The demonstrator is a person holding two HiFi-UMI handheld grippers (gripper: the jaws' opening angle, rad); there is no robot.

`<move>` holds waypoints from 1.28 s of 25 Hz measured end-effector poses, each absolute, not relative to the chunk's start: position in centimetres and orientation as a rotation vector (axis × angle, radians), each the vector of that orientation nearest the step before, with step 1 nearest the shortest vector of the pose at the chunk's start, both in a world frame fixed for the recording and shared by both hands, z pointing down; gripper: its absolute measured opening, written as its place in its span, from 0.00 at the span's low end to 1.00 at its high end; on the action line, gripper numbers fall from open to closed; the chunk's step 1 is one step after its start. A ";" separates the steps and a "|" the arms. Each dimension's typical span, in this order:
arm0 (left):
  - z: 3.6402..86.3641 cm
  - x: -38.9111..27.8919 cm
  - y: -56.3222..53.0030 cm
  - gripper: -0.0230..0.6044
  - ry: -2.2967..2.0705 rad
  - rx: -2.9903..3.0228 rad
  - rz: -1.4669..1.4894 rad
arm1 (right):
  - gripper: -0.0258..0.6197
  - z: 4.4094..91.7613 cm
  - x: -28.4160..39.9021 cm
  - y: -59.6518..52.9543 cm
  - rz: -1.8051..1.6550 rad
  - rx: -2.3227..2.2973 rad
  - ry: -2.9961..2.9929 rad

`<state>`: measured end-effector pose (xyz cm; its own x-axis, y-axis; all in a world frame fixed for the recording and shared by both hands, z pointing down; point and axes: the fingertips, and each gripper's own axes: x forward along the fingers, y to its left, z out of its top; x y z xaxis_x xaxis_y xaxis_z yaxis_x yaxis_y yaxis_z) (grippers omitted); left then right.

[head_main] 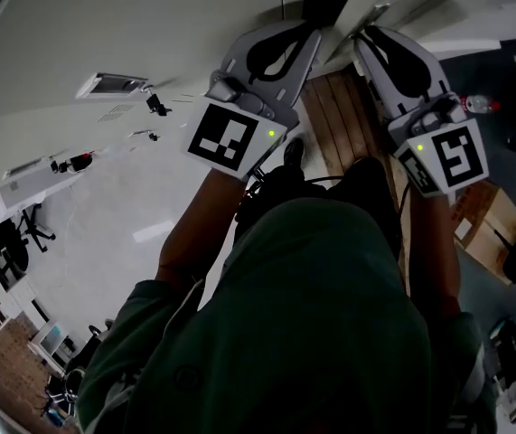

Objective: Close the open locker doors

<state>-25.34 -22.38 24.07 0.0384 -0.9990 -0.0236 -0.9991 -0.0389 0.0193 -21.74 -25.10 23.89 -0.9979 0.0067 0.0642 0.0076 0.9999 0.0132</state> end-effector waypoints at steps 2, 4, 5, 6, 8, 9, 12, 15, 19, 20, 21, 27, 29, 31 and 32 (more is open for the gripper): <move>23.9 -25.6 -22.6 0.04 2.181 -2.256 0.050 | 0.13 24.1 -22.3 -25.4 -0.021 -0.013 -3.065; 23.8 -25.8 -22.7 0.04 2.189 -2.251 0.050 | 0.13 24.3 -22.8 -25.7 -0.021 -0.018 -3.056; 23.8 -26.0 -22.7 0.04 2.193 -2.249 0.049 | 0.13 24.4 -23.1 -25.7 -0.019 -0.021 -3.054; 23.8 -26.1 -22.8 0.04 2.198 -2.247 0.049 | 0.13 24.5 -23.4 -25.8 -0.019 -0.023 -3.049; 23.7 -26.2 -22.8 0.04 2.204 -2.243 0.047 | 0.13 24.8 -23.8 -26.0 -0.030 -0.023 -3.033; 23.7 -26.3 -22.8 0.04 2.207 -2.241 0.046 | 0.13 24.8 -24.1 -26.1 -0.034 -0.024 -3.028; 23.7 -26.5 -22.9 0.04 2.213 -2.235 0.041 | 0.12 24.9 -24.9 -26.1 -0.039 -0.030 -3.024; 23.6 -26.7 -23.1 0.04 2.214 -2.231 0.039 | 0.13 24.9 -25.7 -26.2 -0.041 -0.027 -3.023; 23.5 -26.8 -23.1 0.04 2.211 -2.229 0.039 | 0.12 24.8 -26.7 -26.4 -0.047 -0.009 -3.014; 23.5 -26.9 -23.1 0.04 2.210 -2.229 0.039 | 0.12 24.8 -26.9 -26.5 -0.050 -0.004 -3.011; 23.4 -26.9 -23.1 0.04 2.209 -2.229 0.039 | 0.12 24.7 -27.1 -26.5 -0.052 0.002 -3.008; 23.2 -27.0 -23.0 0.04 2.196 -2.235 0.042 | 0.12 24.6 -27.9 -27.0 -0.051 0.059 -2.995; 23.1 -27.0 -22.9 0.04 2.190 -2.240 0.044 | 0.12 24.7 -28.1 -27.1 -0.048 0.083 -2.989; 23.0 -26.9 -22.9 0.04 2.180 -2.246 0.048 | 0.12 24.7 -28.3 -27.2 -0.047 0.110 -2.983; 23.0 -26.8 -22.8 0.04 2.173 -2.249 0.049 | 0.12 24.6 -28.4 -27.2 -0.047 0.123 -2.980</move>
<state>-26.85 -22.84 22.97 0.0342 -0.9989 -0.0324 -0.9993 -0.0346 0.0120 -28.41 -27.22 24.65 -0.9840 -0.0843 0.1569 -0.0793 0.9961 0.0378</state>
